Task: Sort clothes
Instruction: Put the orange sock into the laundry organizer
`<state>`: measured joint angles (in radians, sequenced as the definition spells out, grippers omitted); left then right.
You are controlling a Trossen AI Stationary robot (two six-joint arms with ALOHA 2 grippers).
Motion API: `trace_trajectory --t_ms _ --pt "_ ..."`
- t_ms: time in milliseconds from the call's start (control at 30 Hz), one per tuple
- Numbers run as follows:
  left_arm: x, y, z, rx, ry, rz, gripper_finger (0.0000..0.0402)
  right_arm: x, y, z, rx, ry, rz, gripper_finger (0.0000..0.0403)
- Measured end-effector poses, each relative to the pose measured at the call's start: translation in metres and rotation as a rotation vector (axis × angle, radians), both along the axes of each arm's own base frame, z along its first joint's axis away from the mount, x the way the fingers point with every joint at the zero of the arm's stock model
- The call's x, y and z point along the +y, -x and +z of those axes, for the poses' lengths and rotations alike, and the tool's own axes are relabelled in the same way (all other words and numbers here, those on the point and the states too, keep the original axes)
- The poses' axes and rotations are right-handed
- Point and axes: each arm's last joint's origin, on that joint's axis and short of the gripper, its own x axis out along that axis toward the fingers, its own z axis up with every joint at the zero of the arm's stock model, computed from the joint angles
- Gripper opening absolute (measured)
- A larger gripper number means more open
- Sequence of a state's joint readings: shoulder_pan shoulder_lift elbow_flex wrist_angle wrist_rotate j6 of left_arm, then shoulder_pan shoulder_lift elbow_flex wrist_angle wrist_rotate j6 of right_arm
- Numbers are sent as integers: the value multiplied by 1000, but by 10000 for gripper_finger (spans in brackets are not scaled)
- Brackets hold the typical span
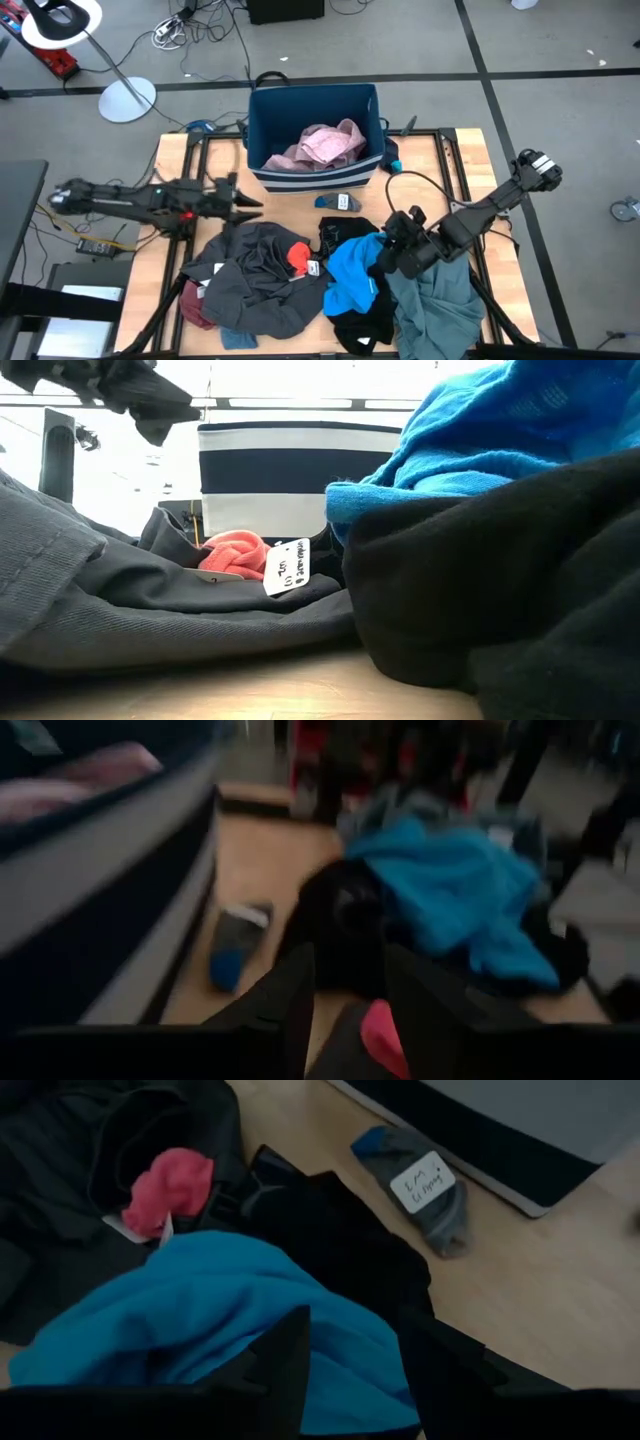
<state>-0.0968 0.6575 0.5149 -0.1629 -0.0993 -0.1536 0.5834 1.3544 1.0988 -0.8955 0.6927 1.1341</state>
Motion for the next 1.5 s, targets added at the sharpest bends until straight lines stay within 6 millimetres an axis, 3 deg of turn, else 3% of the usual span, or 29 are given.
trace_trajectory --t_ms 333,533,667,867,1067,1500 --pt "-39 -78 26 319 -88 -96 129 13 9 1 -61 49 4 153" --pt "-53 -111 17 438 -95 -111 129 24 24 -14 -139 120 -24 153" --pt "-58 -121 5 496 -86 -105 129 30 38 -40 -200 87 -55 153" --pt "-59 -127 -10 566 -65 -79 129 45 50 -62 -352 23 -41 153" --pt "-61 -136 -39 707 -90 -65 129 48 54 -61 -356 33 -4 153" --pt "-66 -155 -78 787 -108 -61 129 49 53 -58 -357 51 21 153"
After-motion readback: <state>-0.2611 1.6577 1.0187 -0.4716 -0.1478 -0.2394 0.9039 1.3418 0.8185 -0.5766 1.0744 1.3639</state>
